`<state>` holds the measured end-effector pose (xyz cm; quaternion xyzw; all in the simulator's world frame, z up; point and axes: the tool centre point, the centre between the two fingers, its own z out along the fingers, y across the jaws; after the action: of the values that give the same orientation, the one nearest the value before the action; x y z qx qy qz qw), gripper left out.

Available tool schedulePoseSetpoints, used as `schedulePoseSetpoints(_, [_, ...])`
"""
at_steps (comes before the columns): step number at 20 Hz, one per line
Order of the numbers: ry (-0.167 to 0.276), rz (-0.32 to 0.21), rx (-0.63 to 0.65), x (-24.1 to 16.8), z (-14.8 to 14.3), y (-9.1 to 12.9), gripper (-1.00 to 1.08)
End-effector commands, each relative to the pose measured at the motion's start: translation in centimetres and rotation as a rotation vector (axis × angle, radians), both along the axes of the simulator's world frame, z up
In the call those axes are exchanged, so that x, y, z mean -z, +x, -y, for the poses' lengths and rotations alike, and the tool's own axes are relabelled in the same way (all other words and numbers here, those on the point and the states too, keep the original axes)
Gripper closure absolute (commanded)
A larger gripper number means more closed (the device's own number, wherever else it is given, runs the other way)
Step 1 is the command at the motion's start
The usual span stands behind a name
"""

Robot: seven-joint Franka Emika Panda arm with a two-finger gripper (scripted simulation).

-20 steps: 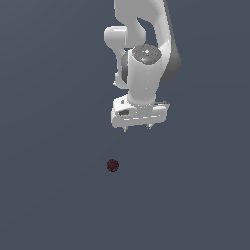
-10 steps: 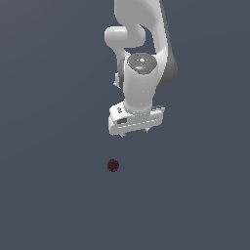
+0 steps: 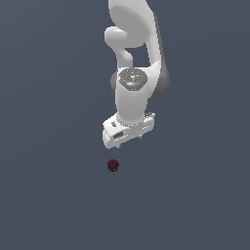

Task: Pick up the object and move it to a goal position.

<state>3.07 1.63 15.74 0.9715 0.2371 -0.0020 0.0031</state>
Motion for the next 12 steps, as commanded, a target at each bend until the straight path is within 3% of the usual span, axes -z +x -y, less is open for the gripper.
schedulePoseSetpoints(1, [-0.001, 0.0, -0.06, 0.7, 0.7, 0.6, -0.92])
schedulePoseSetpoints(12, [0.001, -0.002, -0.314, 4.0, 3.7, 3.0, -0.92])
